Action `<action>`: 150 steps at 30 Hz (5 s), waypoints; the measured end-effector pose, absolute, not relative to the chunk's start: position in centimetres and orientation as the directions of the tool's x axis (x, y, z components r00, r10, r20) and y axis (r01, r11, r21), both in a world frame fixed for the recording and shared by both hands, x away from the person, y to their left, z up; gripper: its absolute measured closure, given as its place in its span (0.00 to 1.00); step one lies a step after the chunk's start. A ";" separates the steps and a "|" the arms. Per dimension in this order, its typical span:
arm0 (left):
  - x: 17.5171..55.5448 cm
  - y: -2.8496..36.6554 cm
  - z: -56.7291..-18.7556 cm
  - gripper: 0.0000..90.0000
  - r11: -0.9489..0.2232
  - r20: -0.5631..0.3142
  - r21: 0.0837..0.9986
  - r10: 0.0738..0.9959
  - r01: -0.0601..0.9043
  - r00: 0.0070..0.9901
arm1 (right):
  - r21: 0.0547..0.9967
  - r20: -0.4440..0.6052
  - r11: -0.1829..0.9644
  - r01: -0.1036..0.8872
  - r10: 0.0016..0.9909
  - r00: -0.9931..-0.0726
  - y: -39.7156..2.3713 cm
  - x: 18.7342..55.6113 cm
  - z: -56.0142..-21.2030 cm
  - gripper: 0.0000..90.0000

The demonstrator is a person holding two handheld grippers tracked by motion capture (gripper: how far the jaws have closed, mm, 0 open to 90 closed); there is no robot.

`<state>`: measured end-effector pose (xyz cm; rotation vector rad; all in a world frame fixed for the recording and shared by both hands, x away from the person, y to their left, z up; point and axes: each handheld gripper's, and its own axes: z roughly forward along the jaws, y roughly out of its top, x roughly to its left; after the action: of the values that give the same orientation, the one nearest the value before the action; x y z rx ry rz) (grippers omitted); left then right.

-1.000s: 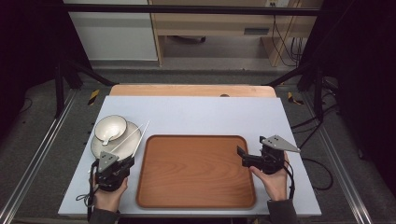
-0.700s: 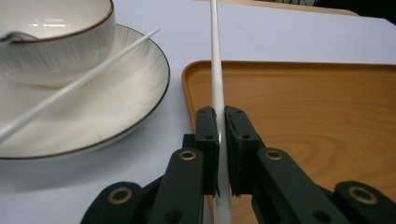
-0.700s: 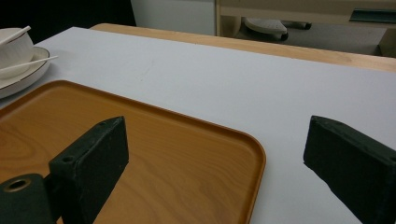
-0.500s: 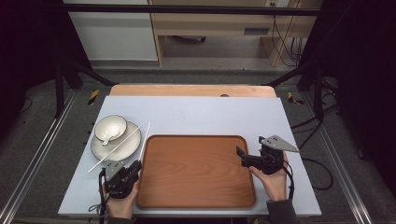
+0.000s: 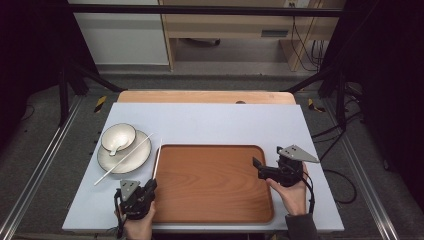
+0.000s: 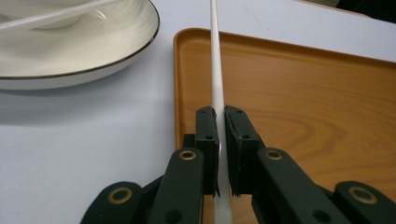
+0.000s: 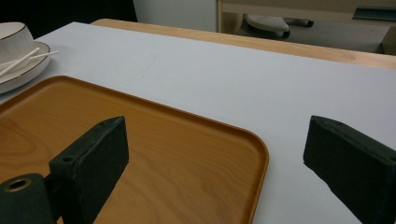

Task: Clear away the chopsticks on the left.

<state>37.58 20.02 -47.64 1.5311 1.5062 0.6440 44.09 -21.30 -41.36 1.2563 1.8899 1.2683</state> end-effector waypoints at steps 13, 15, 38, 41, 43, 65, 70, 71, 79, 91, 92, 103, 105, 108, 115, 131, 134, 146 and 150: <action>37.7 19.1 -48.5 0.93 0.078 -0.177 0.825 0.976 0.559 0.126 | 0.906 0.060 0.132 0.403 0.902 -0.428 -21.2 44.1 -41.4 0.08; 37.7 19.1 -48.6 0.93 0.074 -0.174 0.821 0.977 0.566 0.124 | 0.904 0.062 0.132 0.406 0.901 -0.429 -21.2 44.1 -41.5 0.08; 38.3 19.0 -48.7 0.89 0.056 -0.165 0.803 0.978 0.593 0.131 | 0.905 0.060 0.134 0.403 0.900 -0.431 -21.1 44.1 -41.4 0.08; 38.2 19.3 -48.2 0.84 0.047 -0.158 0.815 0.977 0.578 0.145 | 0.906 0.058 0.133 0.402 0.901 -0.430 -21.2 44.1 -41.4 0.08; 38.3 19.7 -47.7 0.81 0.038 -0.155 0.819 0.975 0.573 0.157 | 0.907 0.061 0.130 0.401 0.901 -0.429 -21.2 44.1 -41.4 0.08; 40.3 24.1 -41.9 0.49 -0.115 -0.084 0.875 0.921 0.470 0.381 | 0.908 0.066 0.123 0.400 0.902 -0.427 -21.3 43.9 -41.3 0.08; 40.6 25.0 -41.7 0.45 -0.185 -0.030 0.869 0.907 0.460 0.421 | 0.912 0.069 0.117 0.394 0.902 -0.426 -21.4 43.8 -41.2 0.08; 40.6 25.3 -41.8 0.44 -0.195 -0.026 0.867 0.901 0.458 0.433 | 0.911 0.070 0.116 0.395 0.902 -0.426 -21.5 43.8 -41.1 0.08; 40.8 28.3 -42.8 0.39 -0.220 0.001 0.862 0.902 0.457 0.433 | 0.910 0.070 0.115 0.397 0.904 -0.422 -21.6 43.8 -41.2 0.08; 41.6 33.1 -44.0 0.34 -0.230 0.021 0.831 0.923 0.506 0.385 | 0.904 0.070 0.126 0.408 0.899 -0.433 -21.3 43.9 -41.5 0.08; 41.8 33.3 -44.0 0.34 -0.239 0.023 0.822 0.921 0.517 0.388 | 0.904 0.070 0.126 0.408 0.899 -0.433 -21.3 44.0 -41.5 0.08; 44.8 34.5 -44.7 0.32 -0.267 0.025 0.792 0.913 0.549 0.408 | 0.900 0.068 0.132 0.416 0.899 -0.432 -21.3 44.0 -41.5 0.09; 45.2 34.5 -44.9 0.37 -0.299 0.053 0.776 0.908 0.556 0.415 | 0.900 0.072 0.128 0.416 0.899 -0.432 -21.3 44.0 -41.5 0.09; 45.8 34.4 -45.1 0.44 -0.325 0.072 0.760 0.903 0.562 0.424 | 0.900 0.068 0.131 0.415 0.900 -0.431 -21.3 44.0 -41.5 0.09; 46.4 34.3 -45.3 0.62 -0.349 0.079 0.737 0.895 0.579 0.439 | 0.898 0.071 0.133 0.419 0.897 -0.435 -21.2 44.1 -41.7 0.09; 46.4 34.3 -45.7 0.88 -0.353 0.053 0.731 0.882 0.583 0.467 | 0.894 0.067 0.139 0.425 0.898 -0.435 -21.0 44.2 -41.8 0.09; 46.4 34.1 -45.7 0.90 -0.343 0.037 0.734 0.881 0.585 0.471 | 0.894 0.063 0.143 0.424 0.898 -0.436 -21.0 44.2 -41.8 0.09; 45.7 33.5 -45.3 0.93 -0.314 0.014 0.752 0.886 0.579 0.463 | 0.895 0.067 0.138 0.424 0.898 -0.434 -21.1 44.1 -41.7 0.09; 45.2 33.1 -44.8 0.93 -0.306 0.018 0.771 0.887 0.559 0.462 | 0.894 0.062 0.143 0.425 0.899 -0.434 -21.1 44.1 -41.8 0.09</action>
<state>45.18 33.08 -44.75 1.9989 1.2009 0.5870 44.14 -21.12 -41.79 1.2631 1.9283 1.2470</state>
